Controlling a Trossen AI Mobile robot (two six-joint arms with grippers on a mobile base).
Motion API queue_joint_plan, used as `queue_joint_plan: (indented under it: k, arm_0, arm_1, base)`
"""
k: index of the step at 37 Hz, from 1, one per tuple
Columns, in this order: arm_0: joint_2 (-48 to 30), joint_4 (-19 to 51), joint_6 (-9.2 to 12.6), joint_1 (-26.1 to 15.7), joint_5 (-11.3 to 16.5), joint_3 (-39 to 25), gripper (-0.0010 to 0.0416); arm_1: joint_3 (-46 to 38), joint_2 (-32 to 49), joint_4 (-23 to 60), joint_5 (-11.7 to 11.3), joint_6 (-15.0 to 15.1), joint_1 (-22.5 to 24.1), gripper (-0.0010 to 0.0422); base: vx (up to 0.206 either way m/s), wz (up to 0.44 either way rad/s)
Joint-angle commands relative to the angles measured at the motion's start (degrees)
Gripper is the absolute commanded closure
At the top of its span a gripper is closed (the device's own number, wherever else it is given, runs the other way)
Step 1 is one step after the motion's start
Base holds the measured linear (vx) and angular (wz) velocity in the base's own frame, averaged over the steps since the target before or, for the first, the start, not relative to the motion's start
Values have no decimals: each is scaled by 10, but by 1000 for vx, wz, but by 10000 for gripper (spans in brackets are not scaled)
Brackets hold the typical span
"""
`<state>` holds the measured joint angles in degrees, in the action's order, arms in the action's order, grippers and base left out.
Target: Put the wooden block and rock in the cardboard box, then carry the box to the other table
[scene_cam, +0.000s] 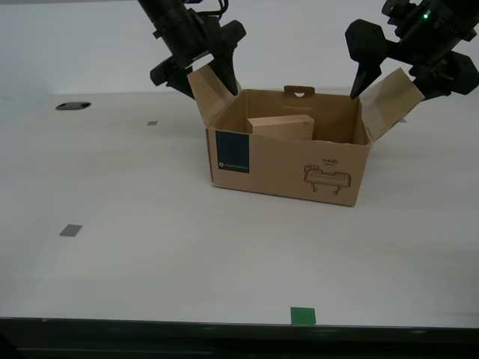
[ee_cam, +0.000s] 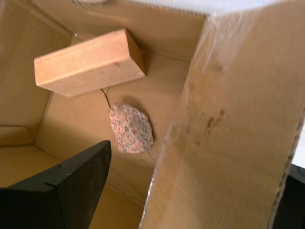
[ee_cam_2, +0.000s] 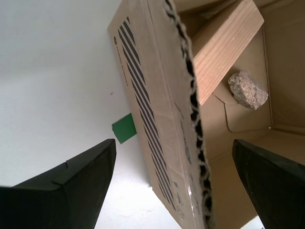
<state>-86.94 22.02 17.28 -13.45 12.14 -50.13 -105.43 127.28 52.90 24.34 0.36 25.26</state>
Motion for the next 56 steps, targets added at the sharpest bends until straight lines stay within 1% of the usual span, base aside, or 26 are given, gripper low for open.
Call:
queue_joint_plan:
  k: [1,4,11,15,16,21,23,27,32,34,38,41,47,49,50,53,55,56]
  arm_0:
    - [0,-1,-3,0,7,-5,55]
    - [-2,-2,-4,4,17,-5,55]
    - [-19,4,-8,8,17,-4,55]
    - [-24,8,-7,8,17,-4,55]
    - [-24,10,-2,8,17,-4,55]
    - [-23,15,38,8,18,-4,56]
    - [-23,14,49,8,18,-4,55]
    - [-23,15,58,8,19,-4,55]
    - [-23,15,77,7,47,-4,60]
    - [-23,15,83,8,49,-4,69]
    - [-23,13,83,8,49,-4,102]
    - [-23,13,83,8,48,-4,138]
    - [-23,10,83,7,48,-4,222]
    - [-23,9,83,7,48,-4,253]
    - [-23,9,83,7,48,-4,270]
    - [-23,8,83,8,48,-4,315]
    - [-23,8,83,7,48,-4,341]
    - [-23,7,83,8,48,-4,354]
  arm_1:
    - [0,0,-1,2,0,0,80]
    - [0,0,-1,1,2,4,80]
    - [2,0,-6,2,6,12,80]
    - [2,0,-11,1,7,16,80]
    - [2,0,-12,1,7,17,80]
    - [2,0,-13,1,7,17,81]
    - [2,0,-13,1,7,17,86]
    - [2,0,-12,1,7,18,107]
    - [2,0,-13,1,7,18,144]
    - [2,0,-13,1,0,18,159]
    - [2,0,-15,1,-7,18,190]
    - [2,0,-17,1,-9,18,212]
    - [2,0,-26,1,-16,18,257]
    - [2,0,-27,-2,-24,18,273]
    - [2,0,-28,-6,-30,18,281]
    - [2,0,-29,-30,-44,18,307]
    - [2,0,-30,-45,-45,18,327]
    - [2,0,-30,-47,-45,18,337]
  base:
    - [0,0]
    - [0,0]
    - [0,0]
    - [0,0]
    - [0,0]
    - [0,0]
    - [0,0]
    - [0,0]
    - [0,0]
    - [0,0]
    - [0,0]
    - [0,0]
    - [0,0]
    - [0,0]
    - [0,0]
    - [0,0]
    - [0,0]
    - [0,0]
